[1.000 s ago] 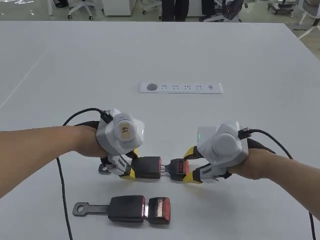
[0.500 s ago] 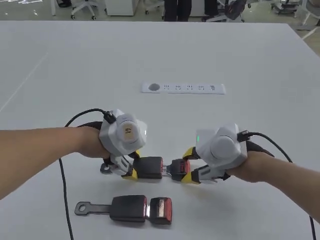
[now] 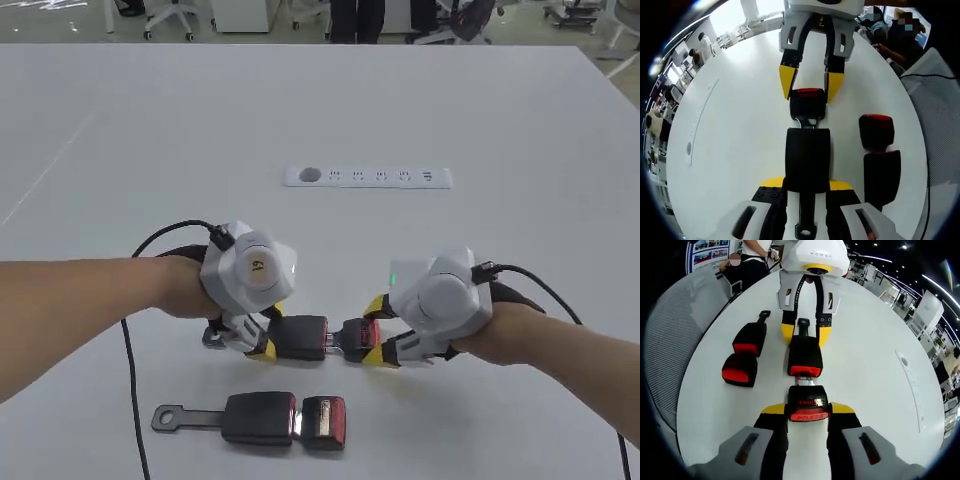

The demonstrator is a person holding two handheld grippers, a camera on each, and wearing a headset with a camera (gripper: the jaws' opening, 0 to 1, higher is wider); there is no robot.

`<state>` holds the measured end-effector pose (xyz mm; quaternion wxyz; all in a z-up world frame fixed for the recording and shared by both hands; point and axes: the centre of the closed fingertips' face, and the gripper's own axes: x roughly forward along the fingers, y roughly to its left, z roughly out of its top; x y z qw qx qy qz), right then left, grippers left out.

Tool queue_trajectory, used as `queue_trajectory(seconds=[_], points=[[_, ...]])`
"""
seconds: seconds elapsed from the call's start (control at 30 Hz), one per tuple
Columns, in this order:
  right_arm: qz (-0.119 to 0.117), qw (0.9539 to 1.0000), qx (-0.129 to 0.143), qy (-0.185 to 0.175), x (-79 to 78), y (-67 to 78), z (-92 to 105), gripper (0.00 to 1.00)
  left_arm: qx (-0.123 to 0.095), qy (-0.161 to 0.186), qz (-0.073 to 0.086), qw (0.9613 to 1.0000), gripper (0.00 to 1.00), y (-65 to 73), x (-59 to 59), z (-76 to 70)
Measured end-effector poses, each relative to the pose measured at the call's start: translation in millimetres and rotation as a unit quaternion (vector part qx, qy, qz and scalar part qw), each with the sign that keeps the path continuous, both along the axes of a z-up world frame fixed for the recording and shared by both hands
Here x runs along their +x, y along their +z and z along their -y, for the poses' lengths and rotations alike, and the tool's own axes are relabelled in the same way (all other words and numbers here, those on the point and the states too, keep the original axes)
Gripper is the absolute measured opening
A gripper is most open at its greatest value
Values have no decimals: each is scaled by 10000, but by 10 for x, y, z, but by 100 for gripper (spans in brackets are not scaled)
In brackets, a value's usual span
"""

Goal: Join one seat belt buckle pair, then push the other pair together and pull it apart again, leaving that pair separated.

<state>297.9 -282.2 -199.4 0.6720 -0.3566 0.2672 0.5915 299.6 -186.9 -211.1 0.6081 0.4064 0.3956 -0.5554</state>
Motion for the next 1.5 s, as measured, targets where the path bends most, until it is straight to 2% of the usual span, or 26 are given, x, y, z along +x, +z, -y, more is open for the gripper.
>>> queue_trajectory(seconds=[0.1, 0.17, 0.33, 0.73, 0.93, 1.27, 1.5], points=[[-65, 9999, 113, -60, -6, 1, -85, 26, -26, 13, 9, 10000, 29, 6, -6, 1], [7, 10000, 55, -26, -16, -11, -147, 26, -21, -11, 47, 10000, 29, 14, -21, 1], [-8, 10000, 47, -28, -2, -13, -126, 26, -122, 24, 65, 9999, 29, 10, -9, -7], [16, 10000, -6, -53, -24, 11, -132, 25, -8, -55, 145, 9999, 28, 42, -50, 32], [29, 10000, -23, -72, -36, 13, -142, 25, 28, -44, 190, 9998, 28, 41, -33, 12], [39, 10000, -59, -56, -26, 11, -158, 25, 127, -133, 190, 9997, 28, 22, -27, 13], [31, 10000, -9, -51, -23, 5, -153, 26, 16, 10, 134, 9999, 29, 16, -24, 12]])
